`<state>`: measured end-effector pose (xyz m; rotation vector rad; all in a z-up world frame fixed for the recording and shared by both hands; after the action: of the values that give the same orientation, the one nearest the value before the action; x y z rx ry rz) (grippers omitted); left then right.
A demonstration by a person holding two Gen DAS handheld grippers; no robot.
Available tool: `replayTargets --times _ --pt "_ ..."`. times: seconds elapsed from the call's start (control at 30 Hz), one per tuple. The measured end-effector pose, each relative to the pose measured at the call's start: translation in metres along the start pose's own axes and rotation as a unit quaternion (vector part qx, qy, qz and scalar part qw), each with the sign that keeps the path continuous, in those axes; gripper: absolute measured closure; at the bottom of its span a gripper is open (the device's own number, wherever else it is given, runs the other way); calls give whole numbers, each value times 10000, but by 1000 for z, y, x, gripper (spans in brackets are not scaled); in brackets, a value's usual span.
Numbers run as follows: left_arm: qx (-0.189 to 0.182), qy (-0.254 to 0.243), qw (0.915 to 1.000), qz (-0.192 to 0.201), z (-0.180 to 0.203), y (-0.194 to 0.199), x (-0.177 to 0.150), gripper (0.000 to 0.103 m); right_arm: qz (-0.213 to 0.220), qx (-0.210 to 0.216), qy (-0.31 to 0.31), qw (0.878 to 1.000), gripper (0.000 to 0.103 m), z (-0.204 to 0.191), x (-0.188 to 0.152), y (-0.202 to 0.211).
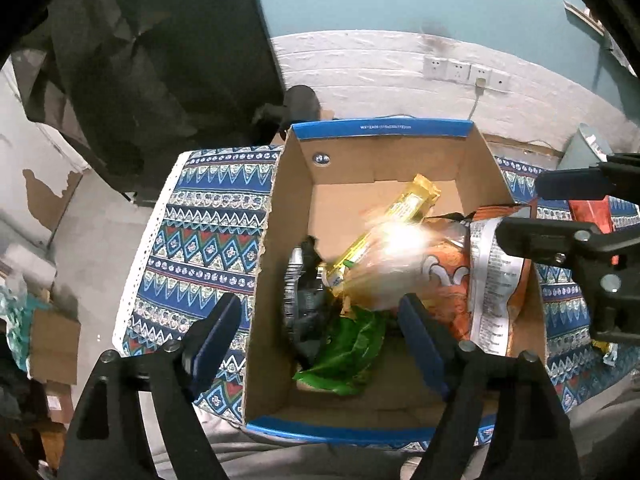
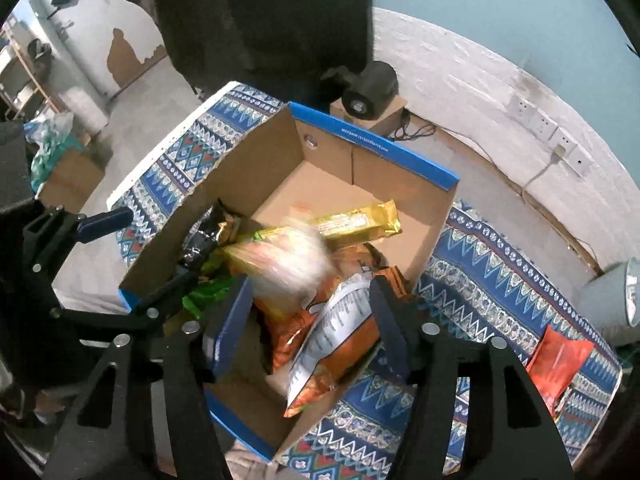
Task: Organize snacks
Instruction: 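Open both tools to drop the black packet and chip bag into the box, then move both tools back over the yellow and silver bars on the cloth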
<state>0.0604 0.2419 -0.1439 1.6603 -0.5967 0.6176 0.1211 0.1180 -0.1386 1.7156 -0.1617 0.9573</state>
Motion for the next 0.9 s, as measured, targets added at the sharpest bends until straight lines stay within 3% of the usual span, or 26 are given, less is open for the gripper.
replayTargets --times 0.33,0.9 --pt "-394 -140 9991 118 28 15 8 21 108 -179 -196 9996 35 29 -13 30" --pt "-1275 -899 9877 28 138 43 -1 21 -137 -722 -732 9946 34 123 -97 85"
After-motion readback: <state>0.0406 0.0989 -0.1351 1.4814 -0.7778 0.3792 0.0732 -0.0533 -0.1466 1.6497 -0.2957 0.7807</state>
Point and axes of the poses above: each gripper's, at about its wrist camera, not at the fingertips, and y roughly against the way its jaws point, z to its right, x to its top, the point moved 9 cm from there along -y, roughly the way its jaws point, and after that the axes turned 15 degrees about z, right-handed, at the moved point
